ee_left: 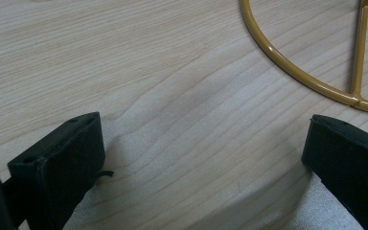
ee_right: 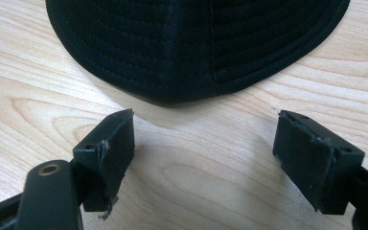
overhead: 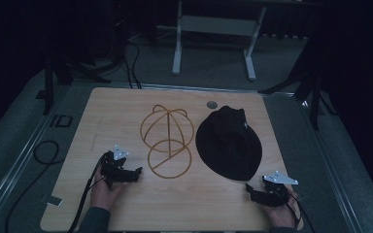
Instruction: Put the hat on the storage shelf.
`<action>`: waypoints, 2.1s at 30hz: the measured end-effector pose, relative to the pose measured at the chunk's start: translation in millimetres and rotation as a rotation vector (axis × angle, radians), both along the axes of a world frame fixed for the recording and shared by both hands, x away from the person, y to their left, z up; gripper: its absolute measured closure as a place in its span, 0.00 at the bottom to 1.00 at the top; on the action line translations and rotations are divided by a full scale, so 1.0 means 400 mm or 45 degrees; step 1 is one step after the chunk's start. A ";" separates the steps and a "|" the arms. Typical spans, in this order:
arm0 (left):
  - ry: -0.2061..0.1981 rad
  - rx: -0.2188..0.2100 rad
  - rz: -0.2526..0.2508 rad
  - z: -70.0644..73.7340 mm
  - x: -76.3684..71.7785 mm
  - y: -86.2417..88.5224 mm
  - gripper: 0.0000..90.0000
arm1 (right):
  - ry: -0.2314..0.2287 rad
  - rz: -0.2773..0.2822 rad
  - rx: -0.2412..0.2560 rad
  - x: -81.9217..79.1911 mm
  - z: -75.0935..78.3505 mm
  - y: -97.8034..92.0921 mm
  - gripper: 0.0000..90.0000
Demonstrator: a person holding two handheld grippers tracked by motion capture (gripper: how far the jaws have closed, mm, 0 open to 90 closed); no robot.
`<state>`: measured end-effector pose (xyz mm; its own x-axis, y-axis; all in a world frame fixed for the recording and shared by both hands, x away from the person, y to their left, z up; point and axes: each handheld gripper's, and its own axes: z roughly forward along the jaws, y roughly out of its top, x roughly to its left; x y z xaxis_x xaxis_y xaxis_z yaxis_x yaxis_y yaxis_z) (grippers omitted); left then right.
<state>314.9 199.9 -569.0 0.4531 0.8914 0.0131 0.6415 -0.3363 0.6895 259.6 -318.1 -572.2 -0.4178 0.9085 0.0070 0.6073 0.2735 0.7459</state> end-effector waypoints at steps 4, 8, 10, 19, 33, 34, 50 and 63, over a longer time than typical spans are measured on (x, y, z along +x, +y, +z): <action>0.000 0.000 0.028 0.000 0.001 0.002 0.01 | 0.008 -0.006 -0.007 0.001 0.002 0.004 0.26; 0.000 0.000 0.028 0.000 0.001 0.002 0.01 | 0.012 -0.010 -0.009 0.001 0.004 0.008 0.28; 0.000 0.000 0.028 0.000 0.001 0.002 0.01 | 0.014 -0.013 -0.010 0.000 0.004 0.010 0.28; 0.000 0.000 0.029 0.000 0.001 0.002 0.01 | -0.013 0.092 -0.024 -0.029 0.067 0.048 0.44; -0.001 0.001 0.038 0.000 0.001 0.000 0.01 | -0.063 0.036 -0.044 0.031 0.111 0.067 0.42; -0.001 0.001 0.039 0.000 0.001 0.000 0.01 | -0.063 0.034 -0.046 0.037 0.114 0.068 0.42; -0.002 -0.002 0.044 0.000 0.001 -0.001 0.01 | 0.026 0.018 -0.067 0.127 0.163 0.069 0.39; 0.001 0.000 0.044 0.000 0.000 -0.001 0.01 | 0.104 0.054 -0.122 0.187 0.206 0.101 0.36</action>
